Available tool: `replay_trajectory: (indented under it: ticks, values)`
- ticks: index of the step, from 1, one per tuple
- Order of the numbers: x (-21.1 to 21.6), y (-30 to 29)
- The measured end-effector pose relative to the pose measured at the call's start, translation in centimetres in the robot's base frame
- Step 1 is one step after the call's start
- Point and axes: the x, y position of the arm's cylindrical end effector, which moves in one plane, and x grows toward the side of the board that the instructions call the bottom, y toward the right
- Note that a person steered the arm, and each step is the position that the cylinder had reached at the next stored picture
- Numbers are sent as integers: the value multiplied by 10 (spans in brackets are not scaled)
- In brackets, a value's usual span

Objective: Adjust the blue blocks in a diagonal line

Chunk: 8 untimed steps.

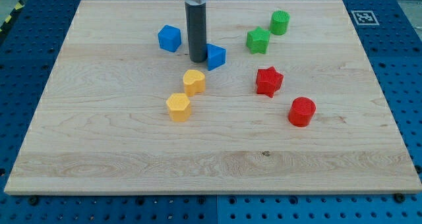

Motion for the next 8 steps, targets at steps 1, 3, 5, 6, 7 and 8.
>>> replay_trajectory:
  ticks: [1,3,5,6,7,8]
  values:
    - [0,0]
    - [0,-51]
    - [-9,-65]
    - [-21,-49]
    - [-22,-43]
    - [-15,-64]
